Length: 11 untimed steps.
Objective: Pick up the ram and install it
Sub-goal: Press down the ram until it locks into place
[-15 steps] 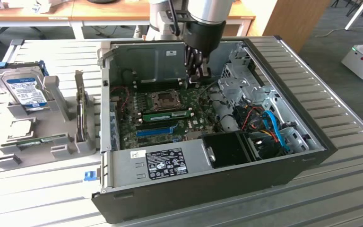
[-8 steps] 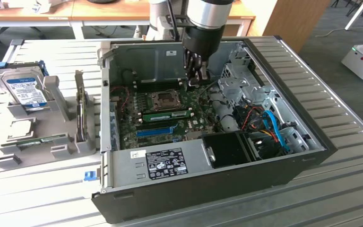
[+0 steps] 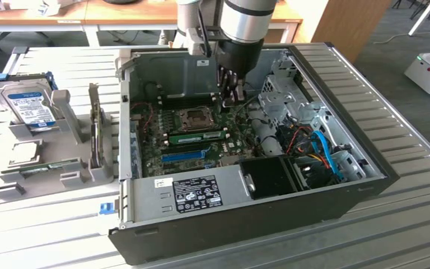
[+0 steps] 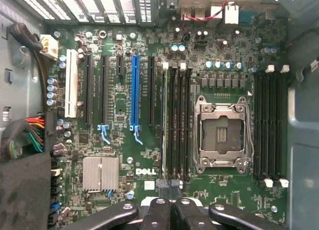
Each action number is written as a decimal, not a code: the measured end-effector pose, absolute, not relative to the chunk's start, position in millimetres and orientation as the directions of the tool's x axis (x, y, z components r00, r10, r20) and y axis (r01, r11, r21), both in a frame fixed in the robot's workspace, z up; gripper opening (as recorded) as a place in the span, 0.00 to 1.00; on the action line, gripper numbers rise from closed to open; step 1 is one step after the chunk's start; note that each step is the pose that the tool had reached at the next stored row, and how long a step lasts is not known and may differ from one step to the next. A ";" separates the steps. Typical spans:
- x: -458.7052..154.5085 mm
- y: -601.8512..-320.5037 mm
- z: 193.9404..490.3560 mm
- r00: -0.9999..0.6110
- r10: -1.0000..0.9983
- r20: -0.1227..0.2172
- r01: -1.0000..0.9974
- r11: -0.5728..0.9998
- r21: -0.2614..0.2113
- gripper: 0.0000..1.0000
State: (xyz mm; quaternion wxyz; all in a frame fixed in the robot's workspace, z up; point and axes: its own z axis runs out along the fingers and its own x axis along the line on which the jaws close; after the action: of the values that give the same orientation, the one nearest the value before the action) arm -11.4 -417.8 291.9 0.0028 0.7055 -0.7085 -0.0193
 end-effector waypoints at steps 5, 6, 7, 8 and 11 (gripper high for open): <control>-11.4 -417.8 283.1 -0.005 -1.000 -0.023 -1.000 0.004 0.031 0.11; -11.4 -417.8 281.6 -0.005 -1.000 -0.023 -1.000 0.004 0.031 0.11; -11.4 -417.8 280.0 -0.005 -1.000 -0.023 -1.000 0.004 0.031 0.11; -11.4 -417.8 278.4 -0.005 -1.000 -0.023 -1.000 0.004 0.031 0.11; -11.4 -417.7 273.9 -0.005 -1.000 -0.023 -1.000 0.004 0.031 0.11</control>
State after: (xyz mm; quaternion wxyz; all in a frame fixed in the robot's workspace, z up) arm -11.4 -417.7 273.9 0.0025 0.7055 -0.7085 -0.0190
